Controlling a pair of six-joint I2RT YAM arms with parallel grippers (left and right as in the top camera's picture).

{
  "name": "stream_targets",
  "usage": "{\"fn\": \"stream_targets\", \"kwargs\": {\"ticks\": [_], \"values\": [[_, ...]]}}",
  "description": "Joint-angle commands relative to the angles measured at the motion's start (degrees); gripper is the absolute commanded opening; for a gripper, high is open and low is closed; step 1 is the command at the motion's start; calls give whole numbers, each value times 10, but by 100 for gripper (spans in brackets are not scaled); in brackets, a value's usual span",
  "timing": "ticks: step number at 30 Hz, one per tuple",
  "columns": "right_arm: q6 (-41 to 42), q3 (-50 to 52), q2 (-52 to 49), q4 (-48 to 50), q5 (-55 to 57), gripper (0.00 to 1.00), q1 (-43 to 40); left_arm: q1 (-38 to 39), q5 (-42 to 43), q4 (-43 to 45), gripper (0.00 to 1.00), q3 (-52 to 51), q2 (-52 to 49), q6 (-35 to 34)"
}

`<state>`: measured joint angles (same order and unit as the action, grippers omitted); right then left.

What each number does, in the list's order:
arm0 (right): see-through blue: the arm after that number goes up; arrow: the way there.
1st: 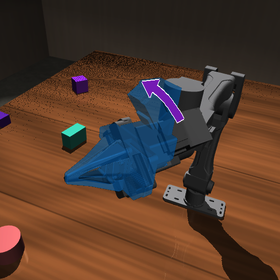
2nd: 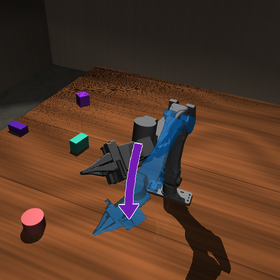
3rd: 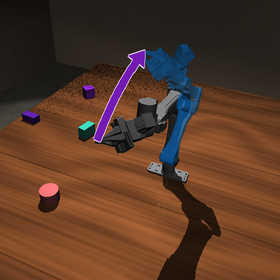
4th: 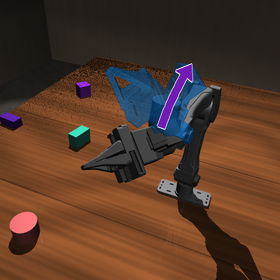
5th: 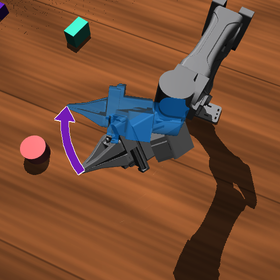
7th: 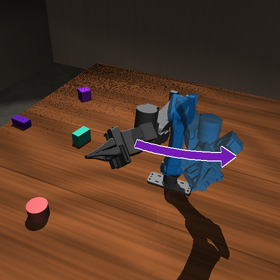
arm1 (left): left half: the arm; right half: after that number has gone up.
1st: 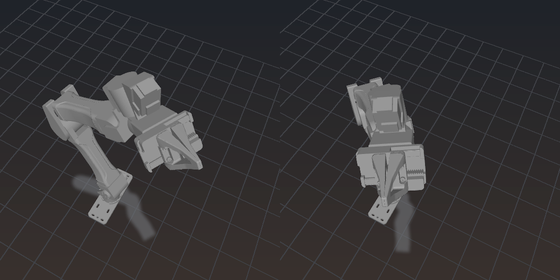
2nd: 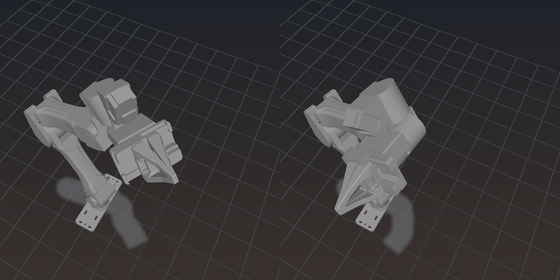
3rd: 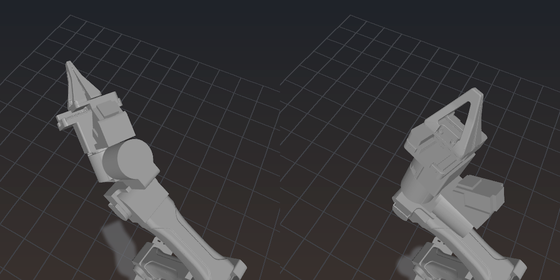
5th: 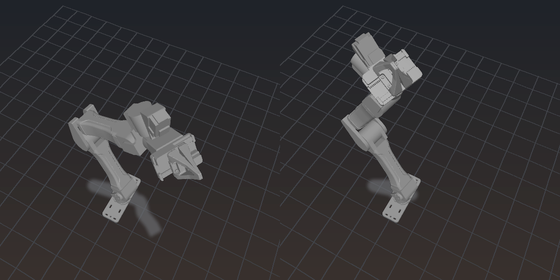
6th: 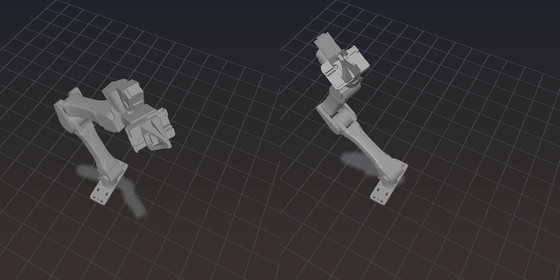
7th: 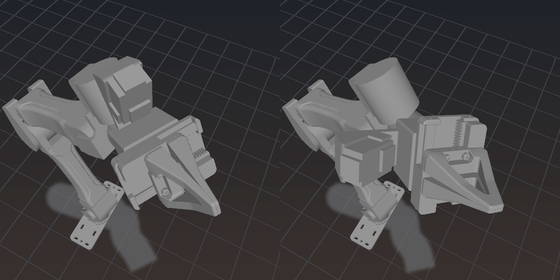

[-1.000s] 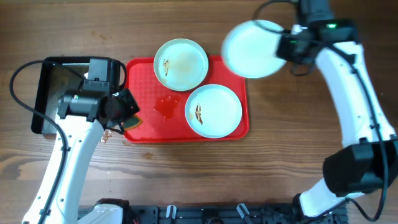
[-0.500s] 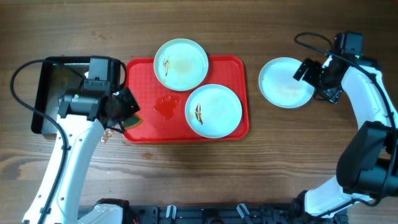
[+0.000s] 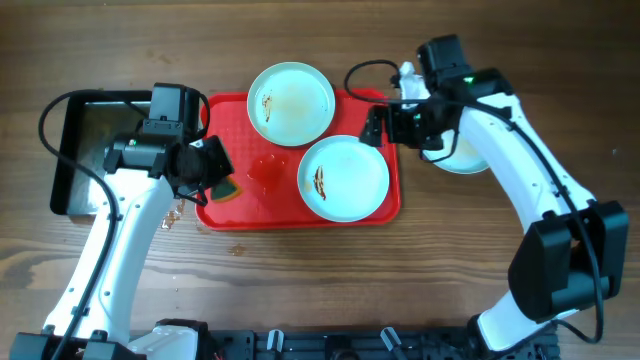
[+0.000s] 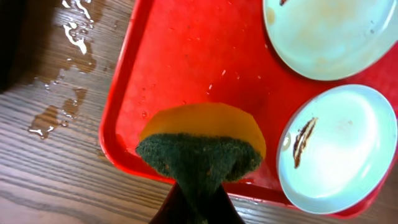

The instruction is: Clean dirty plates on tray and stack at the side

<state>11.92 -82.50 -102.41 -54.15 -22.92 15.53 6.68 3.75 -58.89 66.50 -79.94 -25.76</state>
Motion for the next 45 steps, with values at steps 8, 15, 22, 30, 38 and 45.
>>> {"fn": "stream_targets", "kwargs": {"ticks": [8, 15, 22, 30, 38, 45], "values": [[172, -6, 5, 159, 90, 82, 56, 0, 20, 4, 4, 9, -3, 20], [192, -11, -83, 309, 106, 53, 59, 0, 20, 10, 4, 9, -3, 20], [211, -52, -183, 370, 138, 60, 63, 0, 20, 10, 4, 9, -3, 20], [271, -52, -245, 413, 110, 57, 83, 0, 20, 11, 4, 9, -3, 20], [292, -52, -256, 416, 74, 15, 97, 0, 15, 15, 4, 9, -3, 20], [316, -52, -256, 423, 37, 12, 144, 0, 15, 14, 4, 9, -3, 20]]}}
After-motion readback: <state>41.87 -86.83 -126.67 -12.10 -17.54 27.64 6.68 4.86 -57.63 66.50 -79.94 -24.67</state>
